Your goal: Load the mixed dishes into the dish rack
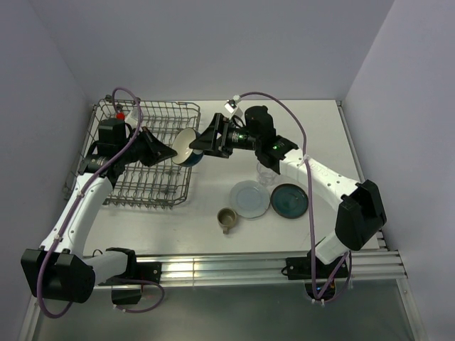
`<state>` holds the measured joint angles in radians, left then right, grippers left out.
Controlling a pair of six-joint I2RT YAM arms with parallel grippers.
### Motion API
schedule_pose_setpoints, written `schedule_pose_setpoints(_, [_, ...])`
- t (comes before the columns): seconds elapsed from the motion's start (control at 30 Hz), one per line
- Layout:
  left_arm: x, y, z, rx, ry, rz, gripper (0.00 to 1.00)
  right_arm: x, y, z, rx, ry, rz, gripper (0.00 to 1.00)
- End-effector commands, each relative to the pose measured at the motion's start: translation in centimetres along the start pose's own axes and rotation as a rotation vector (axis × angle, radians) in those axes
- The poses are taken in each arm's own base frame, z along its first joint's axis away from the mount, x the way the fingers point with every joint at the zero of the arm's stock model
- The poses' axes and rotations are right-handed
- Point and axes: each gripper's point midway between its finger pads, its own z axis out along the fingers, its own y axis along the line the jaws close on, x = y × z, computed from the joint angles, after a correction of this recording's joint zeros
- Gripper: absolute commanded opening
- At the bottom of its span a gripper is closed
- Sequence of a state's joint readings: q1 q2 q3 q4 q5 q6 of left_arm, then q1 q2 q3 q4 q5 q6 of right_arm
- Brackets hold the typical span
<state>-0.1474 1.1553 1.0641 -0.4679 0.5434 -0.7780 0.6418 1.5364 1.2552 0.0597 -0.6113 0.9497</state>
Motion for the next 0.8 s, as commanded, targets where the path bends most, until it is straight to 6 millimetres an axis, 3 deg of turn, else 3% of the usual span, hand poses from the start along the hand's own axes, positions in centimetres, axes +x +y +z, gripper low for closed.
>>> schedule_pose_setpoints(0.0, [-1.1,-2.4,-1.0,0.086,-0.056,0.081,0.0,-0.6,2.7,0.1,-0.101,-0.016,-0.007,0.74])
schedule_pose_setpoints(0.13, [-1.3,-2.2,-1.1,0.068,-0.066,0.092,0.0,-0.6,2.9,0.5,-0.114,-0.002,0.025,0.48])
schedule_pose_setpoints(0.17, [-1.5,-1.9,-1.2,0.051,-0.078,0.096,0.0,-0.5,2.6,0.8,-0.107,0.002,0.036,0.28])
schedule_pose_setpoints(0.23, [-1.5,-1.7,-1.2,0.038,-0.078,0.098,0.0,-0.6,2.5,1.1,-0.114,0.013,0.04,0.0])
schedule_pose_setpoints(0.4, [-1.4,-1.3,-1.1,0.028,-0.078,0.094,0.01,-0.7,1.8,1.9,-0.098,0.017,0.048,0.0])
schedule_pose_setpoints(0.5, [-1.2,-0.9,-0.9,0.021,-0.073,0.087,0.13,-0.8,1.7,2.2,-0.096,0.011,0.043,0.0])
schedule_pose_setpoints(0.63, [-1.0,-0.5,-0.9,0.009,-0.072,0.077,0.4,-1.0,1.2,2.6,-0.076,0.009,0.037,0.0])
schedule_pose_setpoints(0.77, [-0.9,0.0,-1.1,0.003,-0.07,0.068,0.5,-1.1,1.1,3.1,-0.073,0.009,0.037,0.0])
